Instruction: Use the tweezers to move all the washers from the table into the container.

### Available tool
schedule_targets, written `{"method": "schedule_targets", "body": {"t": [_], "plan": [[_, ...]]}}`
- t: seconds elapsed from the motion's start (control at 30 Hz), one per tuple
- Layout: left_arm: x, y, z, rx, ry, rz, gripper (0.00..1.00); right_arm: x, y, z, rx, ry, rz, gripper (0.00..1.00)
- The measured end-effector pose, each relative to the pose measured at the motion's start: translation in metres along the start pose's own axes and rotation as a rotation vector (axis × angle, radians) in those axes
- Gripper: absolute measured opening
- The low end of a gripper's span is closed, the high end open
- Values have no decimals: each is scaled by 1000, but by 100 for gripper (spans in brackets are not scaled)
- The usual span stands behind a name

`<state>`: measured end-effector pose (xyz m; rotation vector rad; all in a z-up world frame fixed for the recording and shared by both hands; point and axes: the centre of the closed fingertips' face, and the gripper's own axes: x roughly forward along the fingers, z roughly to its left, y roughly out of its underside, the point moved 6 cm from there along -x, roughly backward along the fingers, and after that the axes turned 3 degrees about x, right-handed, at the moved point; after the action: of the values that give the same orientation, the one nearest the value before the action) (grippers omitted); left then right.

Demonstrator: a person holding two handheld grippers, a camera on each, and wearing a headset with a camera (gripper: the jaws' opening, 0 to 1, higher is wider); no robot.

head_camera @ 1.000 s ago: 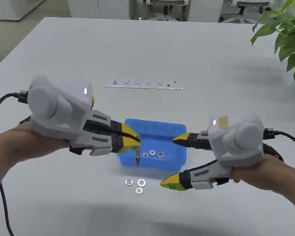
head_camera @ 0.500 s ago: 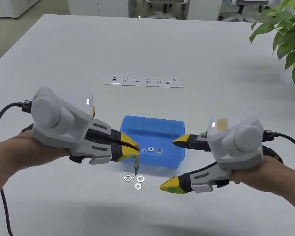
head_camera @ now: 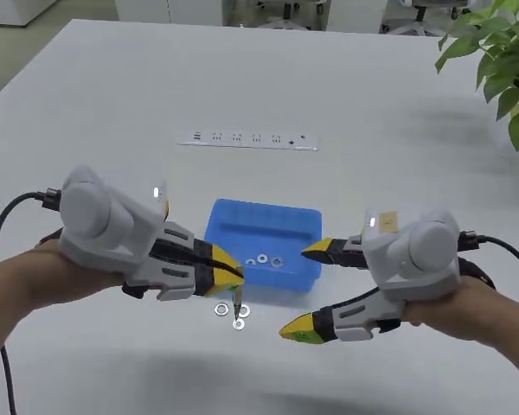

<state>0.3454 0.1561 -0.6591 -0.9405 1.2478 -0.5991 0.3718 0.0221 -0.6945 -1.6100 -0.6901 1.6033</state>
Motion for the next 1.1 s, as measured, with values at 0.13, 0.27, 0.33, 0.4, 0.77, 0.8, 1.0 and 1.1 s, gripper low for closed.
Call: {"method": "schedule_targets", "body": {"t": [0.13, 0.27, 0.33, 0.4, 0.77, 0.8, 1.0, 1.1], "plan": [[2, 2, -2, -7, 5, -2, 6, 0, 1, 1, 2, -2, 3, 71], [4, 3, -2, -10, 9, -1, 6, 1, 2, 2, 4, -5, 7, 71], [5, 4, -3, -12, 12, -2, 6, 1, 3, 2, 4, -5, 9, 70], [6, 5, -3, -12, 14, 0, 6, 1, 4, 2, 4, -5, 11, 70], [11, 12, -5, -6, 21, 14, 6, 3, 7, 5, 9, -10, 17, 70], [10, 12, -4, -8, 20, 8, 6, 3, 7, 5, 11, -12, 18, 70], [10, 12, -4, -15, 26, 2, 6, 5, 8, 7, 9, -21, 24, 70], [8, 13, -5, -9, 39, 10, 6, 6, 6, 8, -1, -29, 17, 68]]}}
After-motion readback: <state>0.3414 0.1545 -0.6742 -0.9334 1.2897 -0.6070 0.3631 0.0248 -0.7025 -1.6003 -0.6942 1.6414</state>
